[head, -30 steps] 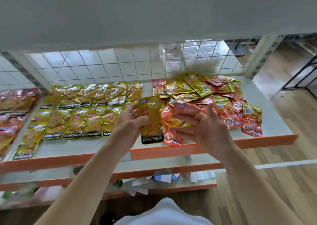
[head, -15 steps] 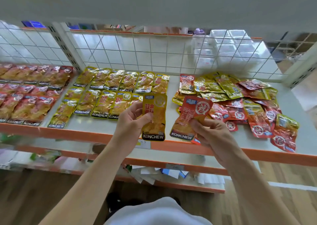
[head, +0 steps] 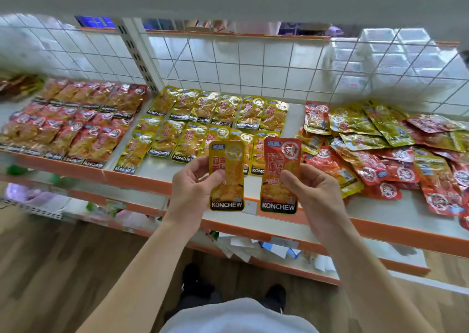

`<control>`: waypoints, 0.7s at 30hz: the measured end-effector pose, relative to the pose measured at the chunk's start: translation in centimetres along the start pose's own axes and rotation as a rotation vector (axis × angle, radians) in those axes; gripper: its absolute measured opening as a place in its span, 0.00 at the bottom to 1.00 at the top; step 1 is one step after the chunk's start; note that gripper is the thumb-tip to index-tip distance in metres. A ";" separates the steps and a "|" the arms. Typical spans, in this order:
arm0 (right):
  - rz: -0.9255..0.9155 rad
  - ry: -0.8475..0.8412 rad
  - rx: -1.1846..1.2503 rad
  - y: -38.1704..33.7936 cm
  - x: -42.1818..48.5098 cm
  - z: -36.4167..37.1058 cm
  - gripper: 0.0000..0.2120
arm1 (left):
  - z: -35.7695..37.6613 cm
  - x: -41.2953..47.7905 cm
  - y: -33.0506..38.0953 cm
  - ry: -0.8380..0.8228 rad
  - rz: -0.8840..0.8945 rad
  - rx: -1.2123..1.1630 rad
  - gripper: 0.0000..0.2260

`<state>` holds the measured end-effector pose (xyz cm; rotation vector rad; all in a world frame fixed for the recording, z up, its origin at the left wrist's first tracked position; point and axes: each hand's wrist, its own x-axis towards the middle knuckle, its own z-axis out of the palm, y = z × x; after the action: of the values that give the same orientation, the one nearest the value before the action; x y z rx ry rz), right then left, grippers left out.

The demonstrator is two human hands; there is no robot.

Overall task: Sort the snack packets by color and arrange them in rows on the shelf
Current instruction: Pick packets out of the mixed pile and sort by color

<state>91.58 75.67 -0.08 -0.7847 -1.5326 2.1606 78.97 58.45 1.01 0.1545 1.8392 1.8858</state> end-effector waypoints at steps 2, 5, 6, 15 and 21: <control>-0.003 0.005 0.008 0.1 0.2 1.2 0.14 | -1.1 0.4 0.2 0.001 0.013 0.014 0.11; 0.000 0.003 0.009 0.6 0.6 3.4 0.13 | -3.0 1.3 0.7 -0.003 0.032 0.031 0.10; 0.004 0.005 0.009 0.8 0.8 4.2 0.11 | -3.7 1.6 0.8 0.001 0.033 0.030 0.10; 0.037 0.037 -0.056 4.5 2.5 12.0 0.09 | -11.5 5.4 0.3 -0.031 0.042 0.118 0.14; -0.048 0.080 -0.158 6.5 4.8 16.6 0.04 | -15.2 10.1 1.0 -0.106 0.085 0.218 0.20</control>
<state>77.48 64.23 -3.08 -0.8647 -1.6780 1.9677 63.65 48.90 -1.89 0.4052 1.9887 1.6929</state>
